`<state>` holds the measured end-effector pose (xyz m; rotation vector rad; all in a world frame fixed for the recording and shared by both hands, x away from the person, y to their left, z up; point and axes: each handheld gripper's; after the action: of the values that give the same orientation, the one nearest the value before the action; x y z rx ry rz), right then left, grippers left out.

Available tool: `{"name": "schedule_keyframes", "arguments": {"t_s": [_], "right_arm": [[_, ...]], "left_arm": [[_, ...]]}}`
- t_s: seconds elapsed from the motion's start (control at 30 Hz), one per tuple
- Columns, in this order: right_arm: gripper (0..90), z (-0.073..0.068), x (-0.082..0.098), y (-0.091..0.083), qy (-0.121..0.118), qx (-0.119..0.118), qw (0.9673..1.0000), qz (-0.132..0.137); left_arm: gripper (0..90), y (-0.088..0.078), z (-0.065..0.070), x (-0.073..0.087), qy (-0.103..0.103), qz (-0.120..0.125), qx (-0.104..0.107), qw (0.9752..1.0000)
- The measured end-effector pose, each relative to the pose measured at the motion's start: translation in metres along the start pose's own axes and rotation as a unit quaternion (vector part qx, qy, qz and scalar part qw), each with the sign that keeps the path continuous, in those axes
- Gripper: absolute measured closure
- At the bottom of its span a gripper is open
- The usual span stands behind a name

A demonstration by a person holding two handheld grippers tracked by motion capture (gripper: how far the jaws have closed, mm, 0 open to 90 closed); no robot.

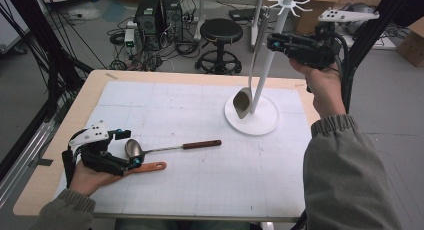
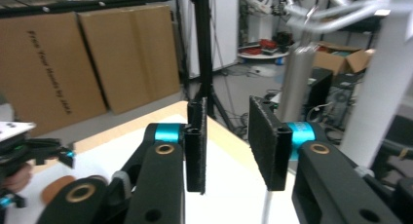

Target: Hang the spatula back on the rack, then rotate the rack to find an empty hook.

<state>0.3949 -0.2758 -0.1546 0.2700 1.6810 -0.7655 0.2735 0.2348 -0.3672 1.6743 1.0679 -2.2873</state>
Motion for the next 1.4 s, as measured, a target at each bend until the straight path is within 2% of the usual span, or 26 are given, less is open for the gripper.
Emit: {"name": "schedule_keyframes", "arguments": {"t_s": [0.27, 0.57, 1.0, 1.17, 1.4], "right_arm": [[57.2, -0.01, 0.021, 0.007, 0.0, -0.026, 0.9996, -0.008], [52.8, -0.02, 0.039, 0.013, 0.001, -0.045, 0.9989, -0.011], [45.5, -0.03, 0.078, 0.021, 0.006, -0.067, 0.9973, -0.031], [43.6, -0.035, 0.093, 0.021, 0.012, -0.07, 0.9968, -0.037], [42.3, -0.043, 0.108, 0.019, 0.007, -0.079, 0.9958, -0.047]], "left_arm": [[1.7, 0.001, 0.0, 0.0, 0.003, -0.003, 0.001, 1.0], [1.7, 0.001, 0.0, 0.0, 0.004, -0.004, 0.0, 1.0], [1.7, 0.004, 0.001, 0.0, 0.01, -0.011, 0.002, 0.9999], [1.7, 0.005, 0.001, 0.0, 0.012, -0.014, 0.002, 0.9998], [1.7, 0.006, 0.0, 0.0, 0.009, -0.014, 0.002, 0.9999]]}}
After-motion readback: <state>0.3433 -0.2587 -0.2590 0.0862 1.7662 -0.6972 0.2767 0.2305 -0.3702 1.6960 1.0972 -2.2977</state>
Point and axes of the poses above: each handheld gripper's, and its own axes: y roughly forward along the jaws, x roughly out of its underside, z roughly to its right, and after that the axes turned 7 degrees about -z, right-handed
